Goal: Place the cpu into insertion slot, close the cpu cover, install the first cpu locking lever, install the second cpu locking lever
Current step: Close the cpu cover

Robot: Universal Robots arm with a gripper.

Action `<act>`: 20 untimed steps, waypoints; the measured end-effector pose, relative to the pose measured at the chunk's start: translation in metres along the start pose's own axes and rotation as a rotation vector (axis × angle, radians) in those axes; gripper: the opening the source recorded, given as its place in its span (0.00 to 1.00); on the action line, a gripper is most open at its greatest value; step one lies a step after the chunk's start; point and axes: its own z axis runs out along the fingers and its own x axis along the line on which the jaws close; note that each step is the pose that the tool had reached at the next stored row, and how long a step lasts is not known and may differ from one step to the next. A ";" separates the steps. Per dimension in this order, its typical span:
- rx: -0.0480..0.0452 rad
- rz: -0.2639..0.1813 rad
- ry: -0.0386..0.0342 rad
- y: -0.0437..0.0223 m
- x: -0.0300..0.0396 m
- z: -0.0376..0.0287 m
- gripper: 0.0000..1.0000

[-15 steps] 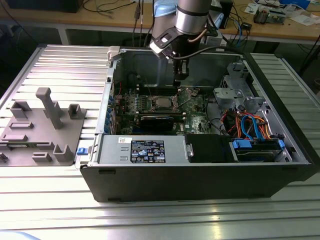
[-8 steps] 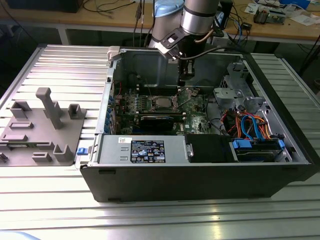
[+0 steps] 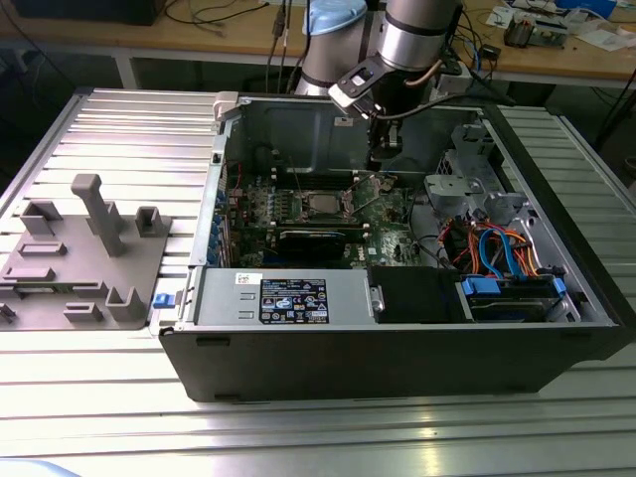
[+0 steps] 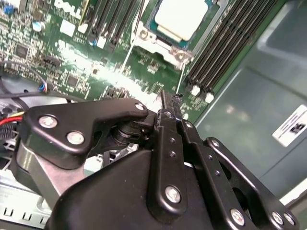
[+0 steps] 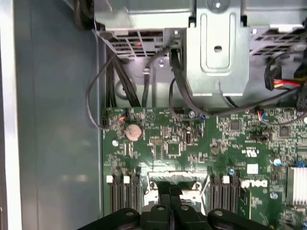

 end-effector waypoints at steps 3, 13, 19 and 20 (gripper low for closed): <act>0.0104 -0.001 0.0066 0.0123 -0.0003 -0.0002 0.11; 0.0292 -0.090 0.0009 0.0267 -0.0032 0.0076 0.11; 0.0360 -0.090 0.0009 0.0326 -0.0058 0.0139 0.11; 0.0371 -0.090 0.0010 0.0335 -0.0060 0.0153 0.11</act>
